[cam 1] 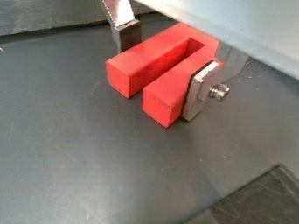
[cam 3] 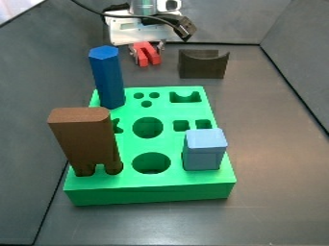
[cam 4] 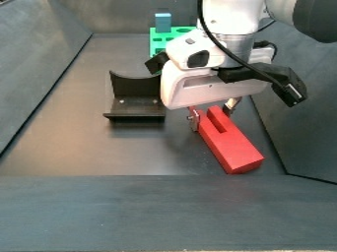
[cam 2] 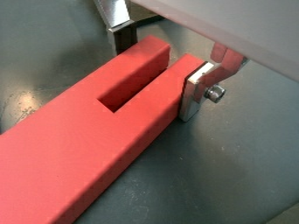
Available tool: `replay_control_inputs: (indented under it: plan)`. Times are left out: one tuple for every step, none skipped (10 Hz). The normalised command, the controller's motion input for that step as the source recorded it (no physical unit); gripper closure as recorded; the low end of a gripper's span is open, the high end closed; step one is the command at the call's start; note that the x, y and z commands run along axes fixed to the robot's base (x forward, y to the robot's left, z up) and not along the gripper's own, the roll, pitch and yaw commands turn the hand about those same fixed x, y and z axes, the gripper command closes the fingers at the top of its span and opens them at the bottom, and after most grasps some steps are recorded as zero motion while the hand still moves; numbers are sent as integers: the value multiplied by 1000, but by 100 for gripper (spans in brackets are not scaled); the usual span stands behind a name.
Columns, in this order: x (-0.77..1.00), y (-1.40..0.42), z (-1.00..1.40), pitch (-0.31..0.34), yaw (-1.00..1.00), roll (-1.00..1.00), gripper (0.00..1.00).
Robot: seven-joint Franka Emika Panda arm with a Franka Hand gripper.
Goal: Pick up the double-square object. Move up. Rotate the double-square object. Place the double-square object on the fixture. Regrasp the double-square object. Move to above the board. Insert the double-square object.
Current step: Pick up the double-square object.
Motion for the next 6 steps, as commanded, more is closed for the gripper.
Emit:
replay_control_inputs:
  plan:
    - [0, 0, 0, 0, 0, 0, 100]
    - [0, 0, 0, 0, 0, 0, 100]
    - [0, 0, 0, 0, 0, 0, 100]
    - [0, 0, 0, 0, 0, 0, 100]
    - [0, 0, 0, 0, 0, 0, 100]
    - [0, 0, 0, 0, 0, 0, 100]
